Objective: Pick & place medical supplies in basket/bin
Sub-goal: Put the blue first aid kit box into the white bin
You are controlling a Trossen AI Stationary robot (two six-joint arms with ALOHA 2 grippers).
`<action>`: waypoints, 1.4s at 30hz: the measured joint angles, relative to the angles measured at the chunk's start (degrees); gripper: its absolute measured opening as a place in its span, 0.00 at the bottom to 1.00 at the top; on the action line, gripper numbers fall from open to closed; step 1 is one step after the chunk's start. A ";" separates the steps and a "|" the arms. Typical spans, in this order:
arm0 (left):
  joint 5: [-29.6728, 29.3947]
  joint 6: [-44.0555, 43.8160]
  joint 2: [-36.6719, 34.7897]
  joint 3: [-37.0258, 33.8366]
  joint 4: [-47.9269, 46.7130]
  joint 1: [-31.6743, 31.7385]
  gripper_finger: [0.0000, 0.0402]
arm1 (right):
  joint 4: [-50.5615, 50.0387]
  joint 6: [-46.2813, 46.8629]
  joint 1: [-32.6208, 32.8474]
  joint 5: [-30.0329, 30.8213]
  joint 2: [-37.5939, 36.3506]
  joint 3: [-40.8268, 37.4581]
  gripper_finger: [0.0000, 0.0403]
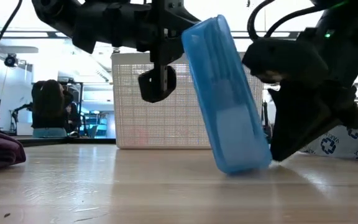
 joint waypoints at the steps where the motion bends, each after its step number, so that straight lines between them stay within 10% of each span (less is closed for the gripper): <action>1: -0.01 0.45 0.01 0.25 -0.30 -0.02 0.02 | -0.02 -0.11 0.24 -0.05 -0.58 0.00 0.05; 16: -1.95 1.26 0.01 0.52 -0.76 -0.09 0.02 | -12.74 -18.83 3.66 -0.90 -10.79 2.48 0.52; 26: -2.69 2.08 0.06 0.80 -0.91 -0.09 0.02 | -24.11 -57.89 -0.64 3.46 -19.14 10.96 0.61; 42: -2.95 2.18 0.06 0.77 -0.96 -0.59 0.02 | -36.08 -103.30 -14.90 -11.40 -3.25 29.57 0.71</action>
